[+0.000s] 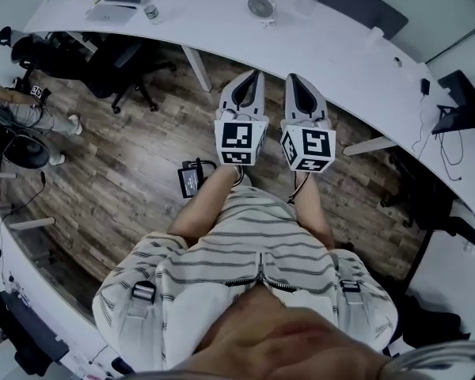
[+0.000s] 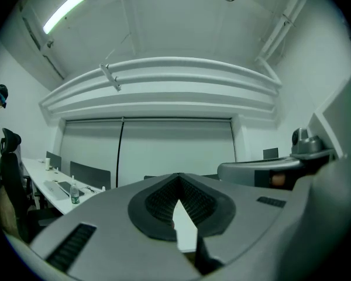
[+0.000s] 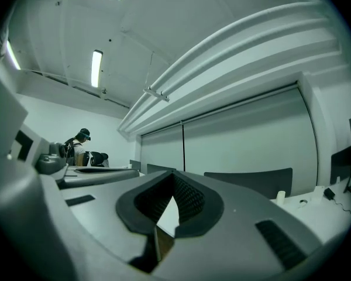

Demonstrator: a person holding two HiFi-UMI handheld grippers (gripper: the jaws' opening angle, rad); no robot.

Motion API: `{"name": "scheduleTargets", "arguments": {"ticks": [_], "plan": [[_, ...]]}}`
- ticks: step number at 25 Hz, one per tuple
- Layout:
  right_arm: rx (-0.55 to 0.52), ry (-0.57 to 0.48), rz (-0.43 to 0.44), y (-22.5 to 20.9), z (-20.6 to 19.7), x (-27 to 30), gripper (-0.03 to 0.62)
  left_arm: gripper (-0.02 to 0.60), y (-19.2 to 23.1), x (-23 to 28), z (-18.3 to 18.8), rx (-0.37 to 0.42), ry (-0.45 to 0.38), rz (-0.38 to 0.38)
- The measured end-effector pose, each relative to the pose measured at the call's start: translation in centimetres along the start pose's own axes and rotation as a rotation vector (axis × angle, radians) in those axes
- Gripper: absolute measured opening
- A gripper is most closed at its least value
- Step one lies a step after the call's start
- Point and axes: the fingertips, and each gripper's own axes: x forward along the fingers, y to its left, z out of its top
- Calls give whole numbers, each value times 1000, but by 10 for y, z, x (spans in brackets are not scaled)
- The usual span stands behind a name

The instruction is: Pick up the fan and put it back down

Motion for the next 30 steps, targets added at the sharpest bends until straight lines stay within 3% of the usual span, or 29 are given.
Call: {"name": "scheduleTargets", "arguments": {"ticks": [15, 30], "plan": [[7, 19, -52, -35, -4, 163, 12, 8, 91, 142, 6, 0, 10, -56], [2, 68, -28, -44, -18, 214, 12, 8, 117, 188, -3, -24, 19, -85]]}}
